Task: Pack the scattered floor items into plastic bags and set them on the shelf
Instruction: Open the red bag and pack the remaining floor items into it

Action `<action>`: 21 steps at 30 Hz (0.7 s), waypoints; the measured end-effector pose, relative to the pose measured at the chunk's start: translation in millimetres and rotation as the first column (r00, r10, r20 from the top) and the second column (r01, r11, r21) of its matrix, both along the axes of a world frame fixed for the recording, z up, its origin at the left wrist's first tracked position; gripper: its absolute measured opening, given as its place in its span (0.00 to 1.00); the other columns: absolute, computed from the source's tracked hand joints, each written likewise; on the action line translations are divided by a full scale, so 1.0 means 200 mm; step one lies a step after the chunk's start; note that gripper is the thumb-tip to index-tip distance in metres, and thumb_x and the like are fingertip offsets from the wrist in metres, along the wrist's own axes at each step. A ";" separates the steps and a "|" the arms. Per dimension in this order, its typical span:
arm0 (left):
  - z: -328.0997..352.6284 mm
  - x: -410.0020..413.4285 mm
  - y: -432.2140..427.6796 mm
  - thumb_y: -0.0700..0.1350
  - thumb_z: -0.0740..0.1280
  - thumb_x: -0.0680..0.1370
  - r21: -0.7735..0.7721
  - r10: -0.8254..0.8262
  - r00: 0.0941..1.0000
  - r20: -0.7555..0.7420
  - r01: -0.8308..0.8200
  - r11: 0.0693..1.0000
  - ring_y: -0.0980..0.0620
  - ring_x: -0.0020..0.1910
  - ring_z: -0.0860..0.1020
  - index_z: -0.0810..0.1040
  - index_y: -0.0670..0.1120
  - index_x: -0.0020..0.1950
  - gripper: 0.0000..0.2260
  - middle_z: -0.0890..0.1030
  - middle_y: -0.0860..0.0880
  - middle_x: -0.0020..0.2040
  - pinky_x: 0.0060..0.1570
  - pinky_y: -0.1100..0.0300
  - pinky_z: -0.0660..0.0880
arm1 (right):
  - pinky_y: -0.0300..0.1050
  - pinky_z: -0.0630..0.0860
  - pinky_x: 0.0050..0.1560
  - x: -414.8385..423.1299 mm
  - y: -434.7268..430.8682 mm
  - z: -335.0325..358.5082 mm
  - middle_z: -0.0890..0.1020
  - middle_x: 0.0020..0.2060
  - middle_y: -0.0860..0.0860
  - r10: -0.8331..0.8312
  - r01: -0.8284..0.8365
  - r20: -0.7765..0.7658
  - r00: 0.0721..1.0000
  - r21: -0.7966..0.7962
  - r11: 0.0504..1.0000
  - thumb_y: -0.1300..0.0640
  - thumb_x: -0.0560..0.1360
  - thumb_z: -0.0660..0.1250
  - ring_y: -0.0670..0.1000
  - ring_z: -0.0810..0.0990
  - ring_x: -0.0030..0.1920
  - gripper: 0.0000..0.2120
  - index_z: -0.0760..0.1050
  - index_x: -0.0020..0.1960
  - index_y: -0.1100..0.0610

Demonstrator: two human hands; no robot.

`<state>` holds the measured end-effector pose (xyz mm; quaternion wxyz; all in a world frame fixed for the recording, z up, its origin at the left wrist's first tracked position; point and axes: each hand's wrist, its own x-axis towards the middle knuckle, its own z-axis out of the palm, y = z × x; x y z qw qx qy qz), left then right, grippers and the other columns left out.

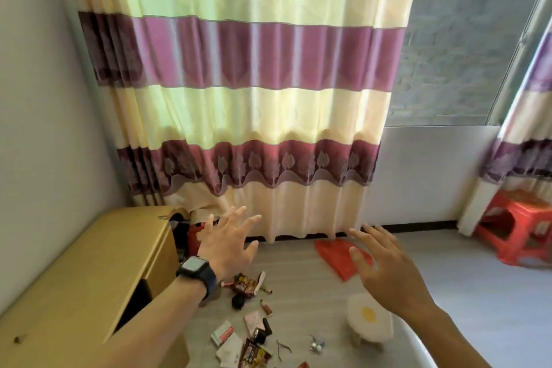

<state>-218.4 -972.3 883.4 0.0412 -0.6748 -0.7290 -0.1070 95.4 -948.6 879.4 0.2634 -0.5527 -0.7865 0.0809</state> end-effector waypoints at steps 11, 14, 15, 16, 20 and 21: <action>0.02 -0.01 1.08 0.59 0.58 0.79 -0.015 -0.071 0.996 -0.048 0.070 0.997 0.48 0.79 0.49 0.59 0.62 0.76 0.25 0.55 0.51 0.79 0.74 0.38 0.44 | 0.46 0.55 0.75 0.11 0.98 0.03 0.69 0.73 0.46 -0.108 0.101 0.136 0.985 0.056 0.993 0.45 0.81 0.58 0.49 0.60 0.76 0.21 0.68 0.73 0.43; -0.06 0.09 1.31 0.59 0.57 0.79 -0.046 -0.097 0.994 -0.050 0.095 0.994 0.48 0.79 0.50 0.59 0.62 0.76 0.24 0.56 0.51 0.79 0.74 0.39 0.45 | 0.47 0.56 0.75 0.20 1.19 -0.06 0.70 0.73 0.46 -0.105 0.104 0.144 0.984 0.018 0.994 0.45 0.81 0.58 0.49 0.61 0.75 0.20 0.68 0.72 0.43; -0.09 0.13 1.40 0.59 0.58 0.79 -0.056 -0.100 0.994 -0.050 0.097 0.994 0.48 0.79 0.50 0.59 0.62 0.76 0.24 0.56 0.51 0.79 0.74 0.39 0.45 | 0.47 0.55 0.75 0.24 1.28 -0.09 0.70 0.73 0.45 -0.097 0.098 0.146 0.984 -0.001 0.995 0.44 0.81 0.58 0.48 0.60 0.76 0.21 0.68 0.73 0.43; -0.12 0.17 1.48 0.59 0.58 0.80 -0.065 -0.101 0.994 -0.043 0.098 0.993 0.49 0.79 0.50 0.59 0.62 0.76 0.24 0.56 0.51 0.79 0.74 0.39 0.45 | 0.46 0.55 0.75 0.27 1.37 -0.11 0.69 0.73 0.45 -0.085 0.089 0.150 0.985 -0.020 0.996 0.44 0.81 0.58 0.47 0.60 0.76 0.21 0.67 0.73 0.42; -0.21 0.33 1.83 0.58 0.58 0.80 -0.088 -0.074 0.997 -0.013 0.072 0.994 0.49 0.79 0.51 0.60 0.62 0.75 0.23 0.57 0.52 0.79 0.75 0.40 0.46 | 0.46 0.55 0.76 0.41 1.77 -0.20 0.68 0.74 0.44 -0.013 0.022 0.144 0.989 -0.065 0.998 0.44 0.81 0.57 0.46 0.58 0.76 0.21 0.67 0.73 0.41; -0.22 0.37 1.93 0.59 0.58 0.80 -0.097 -0.054 0.999 0.001 0.054 0.994 0.49 0.78 0.51 0.60 0.62 0.75 0.23 0.57 0.52 0.79 0.75 0.40 0.46 | 0.46 0.55 0.76 0.45 1.87 -0.21 0.68 0.74 0.44 0.009 0.001 0.137 0.991 -0.076 0.997 0.44 0.81 0.57 0.46 0.58 0.76 0.21 0.67 0.73 0.42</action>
